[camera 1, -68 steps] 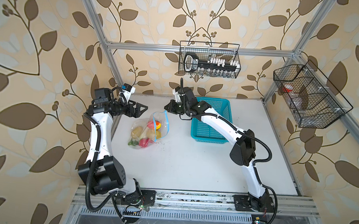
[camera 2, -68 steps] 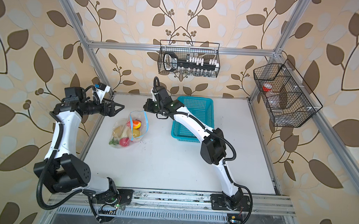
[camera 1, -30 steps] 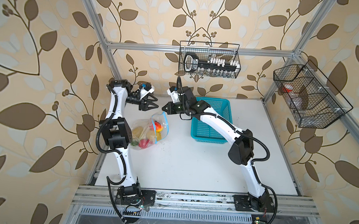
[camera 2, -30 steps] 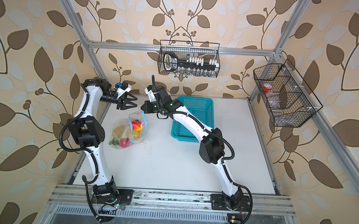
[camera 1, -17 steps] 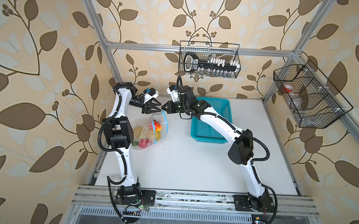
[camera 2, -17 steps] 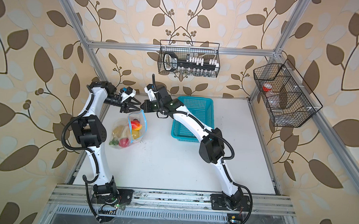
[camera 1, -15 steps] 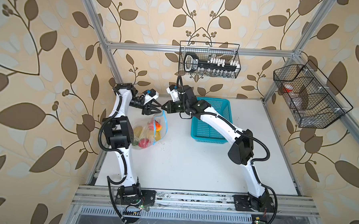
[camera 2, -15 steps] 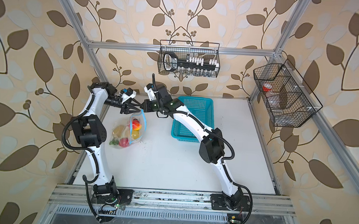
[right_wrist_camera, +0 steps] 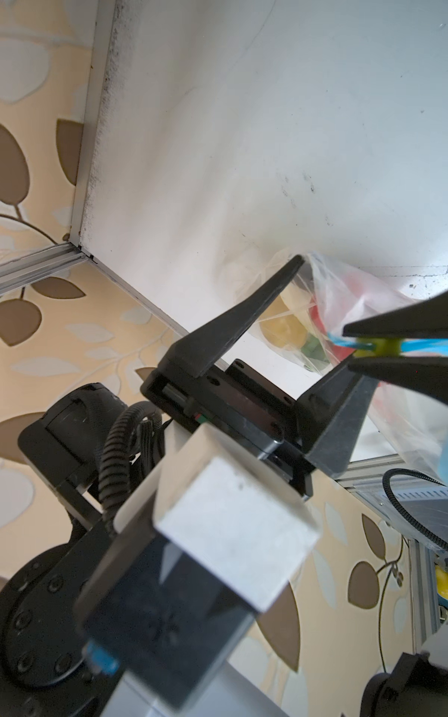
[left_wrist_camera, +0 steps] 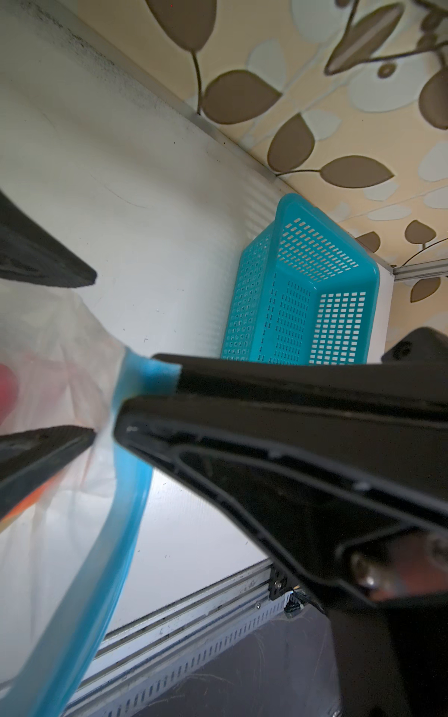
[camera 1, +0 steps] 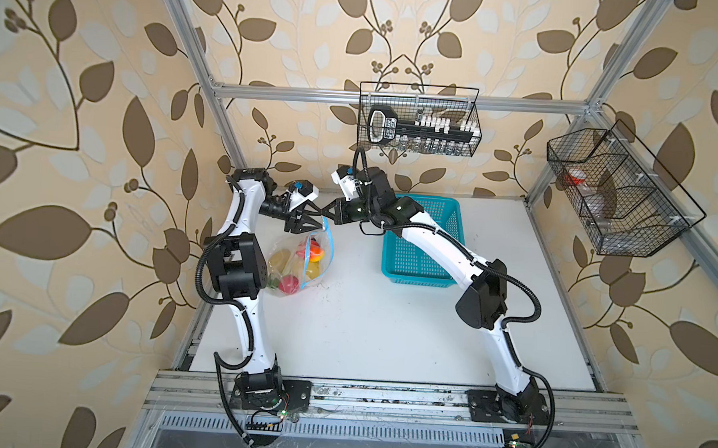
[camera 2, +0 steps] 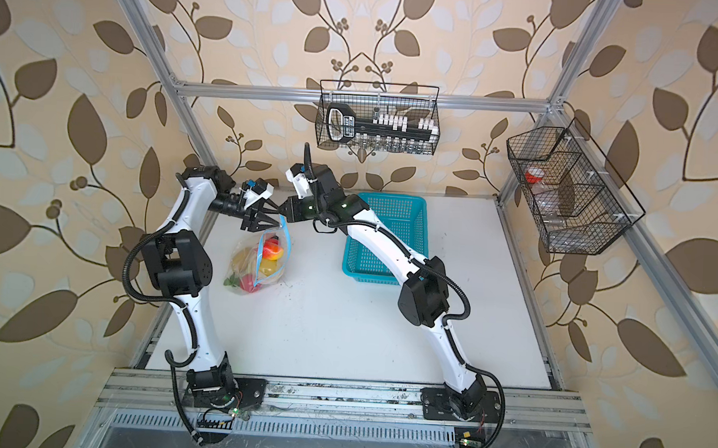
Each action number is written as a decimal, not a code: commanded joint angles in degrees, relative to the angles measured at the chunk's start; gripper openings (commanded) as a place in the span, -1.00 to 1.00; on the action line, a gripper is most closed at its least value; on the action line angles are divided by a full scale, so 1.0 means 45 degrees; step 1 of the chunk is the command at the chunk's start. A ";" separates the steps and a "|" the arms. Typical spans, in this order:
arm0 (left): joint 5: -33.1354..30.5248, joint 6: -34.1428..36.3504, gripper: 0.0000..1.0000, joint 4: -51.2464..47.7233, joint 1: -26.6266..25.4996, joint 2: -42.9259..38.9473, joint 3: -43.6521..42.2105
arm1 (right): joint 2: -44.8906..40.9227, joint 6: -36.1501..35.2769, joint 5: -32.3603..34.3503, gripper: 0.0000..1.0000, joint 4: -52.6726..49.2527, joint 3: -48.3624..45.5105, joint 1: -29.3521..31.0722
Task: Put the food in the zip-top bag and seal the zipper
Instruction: 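Pinch the zipper with the left gripper beside the right gripper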
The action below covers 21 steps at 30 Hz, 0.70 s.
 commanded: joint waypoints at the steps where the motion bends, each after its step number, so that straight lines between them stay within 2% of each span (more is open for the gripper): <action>1: 0.0431 0.0087 0.33 -0.3153 -0.0088 -0.0830 0.0493 | 0.0483 -0.0414 -0.0453 -1.00 -0.0150 0.0404 -0.0055; 5: 0.0649 0.0118 0.39 -0.3154 -0.0129 -0.1030 0.0379 | 0.0528 -0.0448 -0.0723 -1.00 -0.0151 0.0426 -0.0096; 12: 0.0635 0.0216 0.34 -0.3158 -0.0317 -0.1368 -0.0107 | 0.0564 -0.0453 -0.0964 -1.00 -0.0068 0.0462 -0.0119; 14: 0.0572 0.0210 0.26 -0.3163 -0.0400 -0.1405 -0.0151 | 0.0553 -0.0458 -0.1012 -1.00 -0.0074 0.0465 -0.0114; 21: 0.0468 -0.0057 -0.22 -0.3154 -0.0455 -0.1329 0.0064 | 0.0482 -0.0551 -0.0890 -1.00 -0.0138 0.0460 -0.0133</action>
